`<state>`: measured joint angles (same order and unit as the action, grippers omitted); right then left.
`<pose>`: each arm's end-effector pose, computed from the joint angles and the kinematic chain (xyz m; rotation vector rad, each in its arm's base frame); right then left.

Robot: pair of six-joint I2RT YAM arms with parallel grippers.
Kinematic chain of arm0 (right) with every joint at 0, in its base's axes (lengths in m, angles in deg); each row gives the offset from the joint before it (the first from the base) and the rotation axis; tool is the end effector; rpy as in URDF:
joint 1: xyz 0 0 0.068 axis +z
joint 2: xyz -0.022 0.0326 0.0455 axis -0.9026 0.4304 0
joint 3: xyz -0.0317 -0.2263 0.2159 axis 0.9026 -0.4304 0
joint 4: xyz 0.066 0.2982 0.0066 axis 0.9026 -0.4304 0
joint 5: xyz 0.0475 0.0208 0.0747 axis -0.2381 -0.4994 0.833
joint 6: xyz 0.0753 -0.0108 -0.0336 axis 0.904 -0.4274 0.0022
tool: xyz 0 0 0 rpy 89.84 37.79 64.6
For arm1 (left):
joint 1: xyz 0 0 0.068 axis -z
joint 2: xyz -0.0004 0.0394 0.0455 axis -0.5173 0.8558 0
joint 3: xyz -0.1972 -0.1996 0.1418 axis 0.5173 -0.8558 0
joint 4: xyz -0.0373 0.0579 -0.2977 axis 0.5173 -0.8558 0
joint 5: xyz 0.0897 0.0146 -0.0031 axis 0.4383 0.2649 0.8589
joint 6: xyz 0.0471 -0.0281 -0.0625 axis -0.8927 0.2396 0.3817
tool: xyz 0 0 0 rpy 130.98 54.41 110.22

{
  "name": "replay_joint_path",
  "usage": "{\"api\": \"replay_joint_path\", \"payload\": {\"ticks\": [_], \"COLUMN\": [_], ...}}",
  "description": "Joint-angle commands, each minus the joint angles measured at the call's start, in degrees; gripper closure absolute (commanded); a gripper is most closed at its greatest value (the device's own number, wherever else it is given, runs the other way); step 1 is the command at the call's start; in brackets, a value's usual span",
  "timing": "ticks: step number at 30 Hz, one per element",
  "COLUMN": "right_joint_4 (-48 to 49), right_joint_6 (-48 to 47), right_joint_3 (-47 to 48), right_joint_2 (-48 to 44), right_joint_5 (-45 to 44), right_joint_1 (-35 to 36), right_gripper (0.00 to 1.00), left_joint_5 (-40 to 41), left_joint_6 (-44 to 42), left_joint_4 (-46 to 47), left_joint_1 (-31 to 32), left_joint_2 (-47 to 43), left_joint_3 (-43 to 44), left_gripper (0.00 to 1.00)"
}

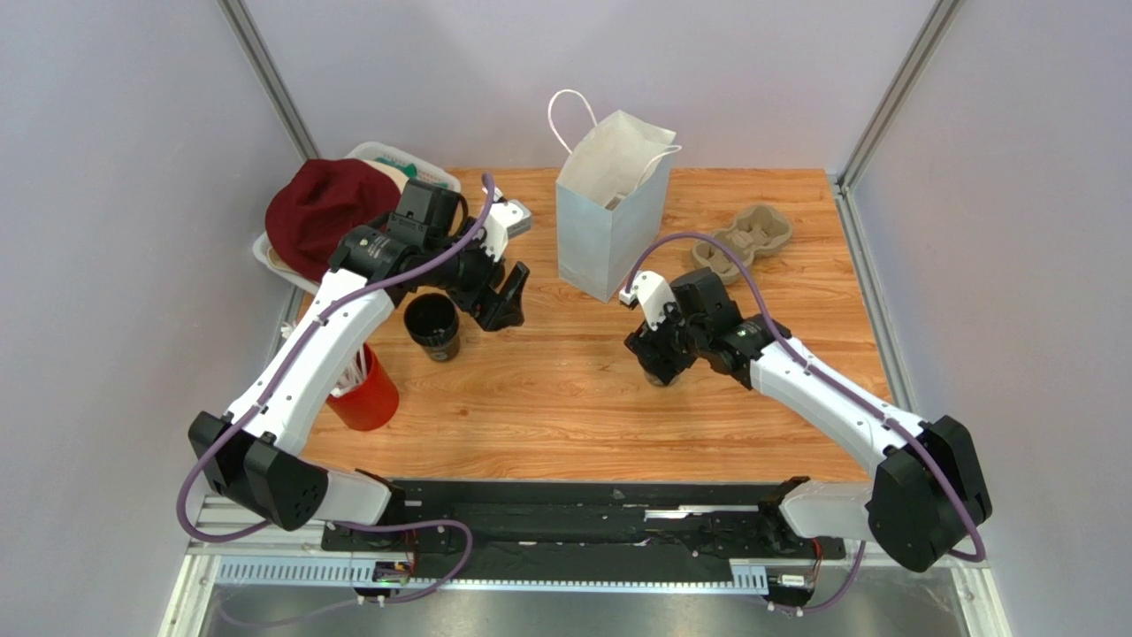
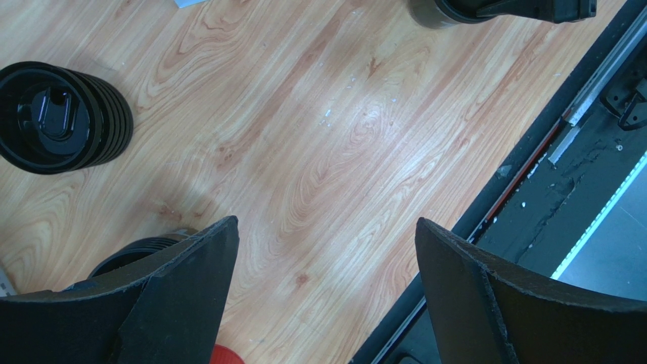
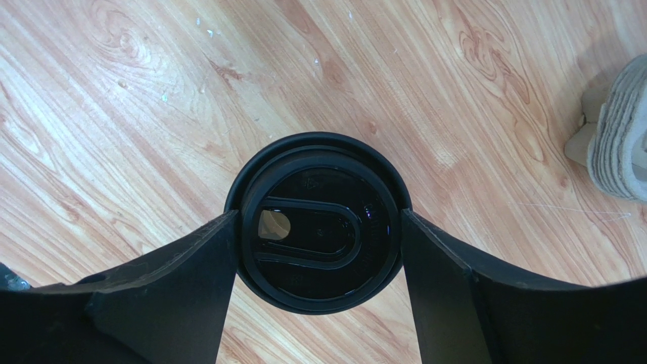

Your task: Pack the takeout coffee

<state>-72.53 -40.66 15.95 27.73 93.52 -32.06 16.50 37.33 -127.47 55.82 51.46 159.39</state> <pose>0.2615 0.1718 0.2383 -1.1516 2.1739 0.1598 0.2910 -0.1678 0.3969 0.9644 2.2360 -0.6332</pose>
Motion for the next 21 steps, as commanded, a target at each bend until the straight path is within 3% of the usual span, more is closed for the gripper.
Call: {"api": "replay_joint_path", "payload": {"ticks": [1,10,15,18,21], "right_joint_4": [-2.71,-2.36,-1.66,-0.87,-0.69], "right_joint_6": [0.42,0.77,0.51,-0.10,-1.25], "right_joint_3": [1.79,2.58,1.09,-0.05,-0.93], "right_joint_2": [0.57,-3.91,-6.46,-6.29,-5.50], "right_joint_5": [2.32,4.68,7.76,7.94,9.43], "right_joint_1": [-0.37,-1.77,-2.12,-2.30,-2.30], "right_gripper": [0.20,0.06,0.05,0.07,0.19], "left_joint_5": [-0.08,-0.43,-3.59,-1.84,-2.45], "left_joint_6": [0.60,0.60,0.25,0.25,2.78], "left_joint_4": [1.25,1.34,1.69,4.06,6.78], "left_joint_1": [0.21,0.65,3.53,6.87,7.94], "left_joint_2": [-0.41,0.29,1.53,3.02,6.70], "left_joint_3": [0.44,0.26,-0.96,-2.81,-3.87], "left_gripper": [0.06,0.06,0.06,0.06,0.05]}}
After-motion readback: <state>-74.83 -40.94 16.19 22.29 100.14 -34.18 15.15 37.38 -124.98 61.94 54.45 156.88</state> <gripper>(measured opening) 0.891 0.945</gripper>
